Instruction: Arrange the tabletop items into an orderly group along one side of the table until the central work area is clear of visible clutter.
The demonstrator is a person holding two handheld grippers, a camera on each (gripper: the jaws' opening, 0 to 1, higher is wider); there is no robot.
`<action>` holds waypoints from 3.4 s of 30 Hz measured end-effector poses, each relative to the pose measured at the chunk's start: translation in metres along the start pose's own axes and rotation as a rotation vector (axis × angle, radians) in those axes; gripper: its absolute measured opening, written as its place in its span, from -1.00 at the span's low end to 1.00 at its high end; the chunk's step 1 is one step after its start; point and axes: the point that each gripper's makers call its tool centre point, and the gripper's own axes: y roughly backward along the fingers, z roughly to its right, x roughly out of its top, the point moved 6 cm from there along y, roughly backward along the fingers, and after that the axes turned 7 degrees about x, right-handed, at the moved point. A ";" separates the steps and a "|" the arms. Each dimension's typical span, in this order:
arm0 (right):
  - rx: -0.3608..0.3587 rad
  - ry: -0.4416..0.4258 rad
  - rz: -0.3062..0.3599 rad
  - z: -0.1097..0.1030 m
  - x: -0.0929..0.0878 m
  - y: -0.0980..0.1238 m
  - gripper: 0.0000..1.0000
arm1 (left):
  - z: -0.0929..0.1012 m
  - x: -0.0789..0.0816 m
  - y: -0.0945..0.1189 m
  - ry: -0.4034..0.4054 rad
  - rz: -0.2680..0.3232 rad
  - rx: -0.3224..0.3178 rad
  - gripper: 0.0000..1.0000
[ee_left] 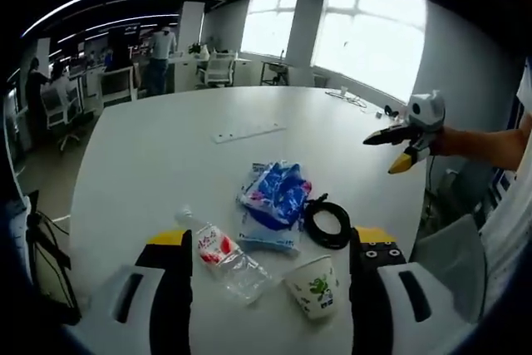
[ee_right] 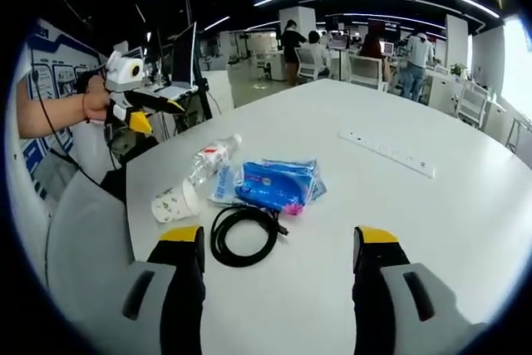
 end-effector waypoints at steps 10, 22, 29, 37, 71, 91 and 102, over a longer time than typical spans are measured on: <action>0.002 0.000 0.014 0.005 0.011 -0.013 0.38 | 0.002 0.012 -0.017 -0.011 0.008 -0.008 0.52; -0.015 -0.019 0.024 0.016 0.019 -0.033 0.27 | 0.006 0.021 -0.043 -0.022 -0.003 -0.015 0.46; -0.022 -0.028 0.020 0.022 0.020 -0.044 0.23 | 0.008 0.021 -0.058 -0.020 -0.016 -0.020 0.41; -0.042 -0.053 0.011 0.030 0.020 -0.057 0.13 | 0.008 0.024 -0.072 -0.004 -0.024 -0.007 0.35; -0.088 -0.132 -0.044 0.053 0.001 -0.121 -0.31 | 0.013 -0.004 -0.138 0.030 -0.201 0.044 -0.14; -0.087 -0.174 -0.068 0.062 -0.014 -0.143 -0.61 | 0.017 -0.027 -0.160 0.049 -0.290 0.047 -0.60; -0.086 -0.188 -0.083 0.066 -0.019 -0.146 -0.99 | 0.019 -0.032 -0.165 0.080 -0.318 0.047 -0.90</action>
